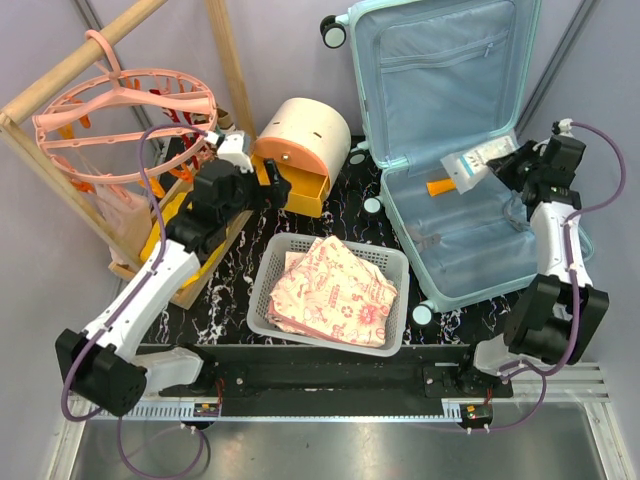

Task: Open, take out, and arrange the luggage
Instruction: Pick up the personal item from the luggage, then place the personal item in the drawer.

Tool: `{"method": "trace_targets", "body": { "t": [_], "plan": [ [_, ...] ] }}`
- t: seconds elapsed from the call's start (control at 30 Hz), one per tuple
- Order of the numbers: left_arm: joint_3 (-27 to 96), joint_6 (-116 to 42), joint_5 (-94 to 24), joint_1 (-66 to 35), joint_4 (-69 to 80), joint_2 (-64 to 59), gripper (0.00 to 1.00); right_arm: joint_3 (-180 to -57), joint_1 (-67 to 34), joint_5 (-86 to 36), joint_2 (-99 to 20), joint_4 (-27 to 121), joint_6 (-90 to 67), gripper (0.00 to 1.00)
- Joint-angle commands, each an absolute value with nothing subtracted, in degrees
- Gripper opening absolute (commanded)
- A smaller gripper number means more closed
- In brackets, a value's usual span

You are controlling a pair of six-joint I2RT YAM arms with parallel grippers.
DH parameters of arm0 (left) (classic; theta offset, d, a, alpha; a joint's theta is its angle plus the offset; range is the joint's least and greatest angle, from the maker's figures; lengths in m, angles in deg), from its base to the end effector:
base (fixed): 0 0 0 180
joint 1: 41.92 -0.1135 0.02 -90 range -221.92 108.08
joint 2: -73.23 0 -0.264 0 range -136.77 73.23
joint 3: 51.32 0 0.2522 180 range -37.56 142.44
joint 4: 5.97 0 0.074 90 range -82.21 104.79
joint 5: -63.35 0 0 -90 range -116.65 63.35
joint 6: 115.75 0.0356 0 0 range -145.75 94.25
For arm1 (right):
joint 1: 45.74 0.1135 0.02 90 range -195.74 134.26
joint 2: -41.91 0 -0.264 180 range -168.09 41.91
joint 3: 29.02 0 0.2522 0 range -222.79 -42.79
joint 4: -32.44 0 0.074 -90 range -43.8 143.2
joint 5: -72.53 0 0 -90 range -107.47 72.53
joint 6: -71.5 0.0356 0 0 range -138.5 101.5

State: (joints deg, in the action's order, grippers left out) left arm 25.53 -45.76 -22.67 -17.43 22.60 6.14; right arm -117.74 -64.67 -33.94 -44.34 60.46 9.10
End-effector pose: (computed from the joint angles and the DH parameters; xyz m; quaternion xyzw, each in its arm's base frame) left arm 0.2462 -0.1094 0.3641 0.0116 0.8128 -0.1941 0.5491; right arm 0.3365 -0.1047 0.3412 0.2605 0.7993 0.1607 0.5171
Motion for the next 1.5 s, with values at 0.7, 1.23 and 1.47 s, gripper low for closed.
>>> {"method": "trace_targets", "body": {
  "t": [0.7,1.23,1.47],
  "plan": [
    [47.96,-61.52,-59.09,-11.59,8.23,-14.66,0.95,-130.76,-35.46,-86.90,-53.27,60.44,8.14,0.00],
    [45.07,-63.19,-56.38,-12.30,9.02,-14.23,0.00,-133.13,-32.55,-86.47,-55.29,63.69,5.32,0.02],
    [33.32,-68.17,-33.18,-14.05,17.97,-2.92,0.00,-134.01,-33.08,-78.74,-55.99,63.69,6.73,0.63]
  ]
}}
